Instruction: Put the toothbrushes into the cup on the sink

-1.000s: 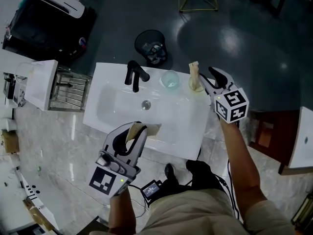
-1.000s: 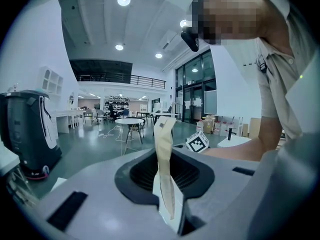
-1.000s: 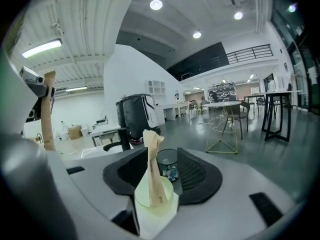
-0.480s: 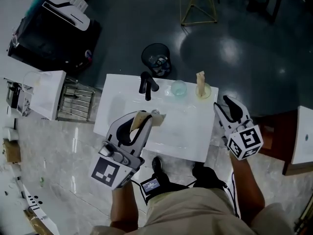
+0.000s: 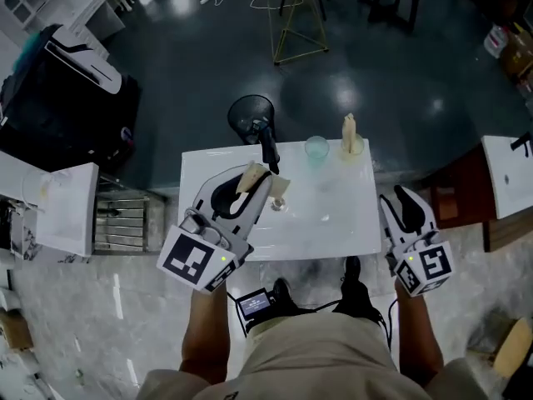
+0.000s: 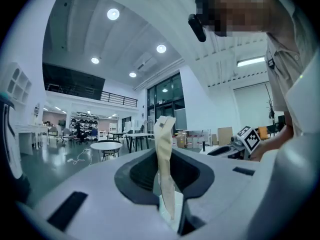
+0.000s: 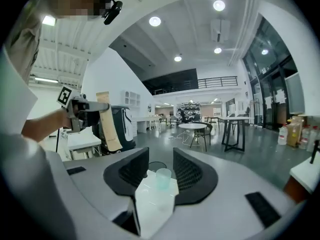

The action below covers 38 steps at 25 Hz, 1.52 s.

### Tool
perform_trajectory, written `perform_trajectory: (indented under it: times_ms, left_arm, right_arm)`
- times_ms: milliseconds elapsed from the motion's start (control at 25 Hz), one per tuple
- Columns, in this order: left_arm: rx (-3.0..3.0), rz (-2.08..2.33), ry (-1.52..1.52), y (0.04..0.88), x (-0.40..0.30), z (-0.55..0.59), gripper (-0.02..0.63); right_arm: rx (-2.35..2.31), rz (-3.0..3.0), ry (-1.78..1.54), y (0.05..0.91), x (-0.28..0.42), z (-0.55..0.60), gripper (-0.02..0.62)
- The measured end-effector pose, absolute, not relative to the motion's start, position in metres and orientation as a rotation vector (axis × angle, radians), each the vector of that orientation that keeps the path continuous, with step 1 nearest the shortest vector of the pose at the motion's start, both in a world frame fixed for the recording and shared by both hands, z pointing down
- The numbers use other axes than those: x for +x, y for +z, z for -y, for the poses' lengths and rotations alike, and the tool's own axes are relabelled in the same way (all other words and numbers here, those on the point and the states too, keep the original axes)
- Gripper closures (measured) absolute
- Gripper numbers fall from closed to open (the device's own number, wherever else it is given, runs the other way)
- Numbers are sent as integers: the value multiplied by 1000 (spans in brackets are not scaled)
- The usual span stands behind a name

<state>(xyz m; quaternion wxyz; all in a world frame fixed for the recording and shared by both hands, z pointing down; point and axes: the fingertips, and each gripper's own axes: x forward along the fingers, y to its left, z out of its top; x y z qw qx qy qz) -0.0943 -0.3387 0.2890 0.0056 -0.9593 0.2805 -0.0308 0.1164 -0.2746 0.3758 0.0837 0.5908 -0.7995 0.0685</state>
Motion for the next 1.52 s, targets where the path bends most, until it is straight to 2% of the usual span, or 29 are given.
perform_trajectory:
  times_ms: [200,480,1040,1520]
  left_arm:
    - [-3048,-768,-10,279,-125,345,541]
    - [-3059,-682,1,283,-104,367,541]
    - [-3072,-747,-78,335,-28,426,541]
    - [-3133,-962,-185,448,29,506,541]
  right_arm:
    - [1851,2281,164,357,78,231,448]
    - [1982,2163,152,345,77,184,454]
    - [1982,2045,268,380,128,181,456]
    - [1833,2079,386,457,182,230,457]
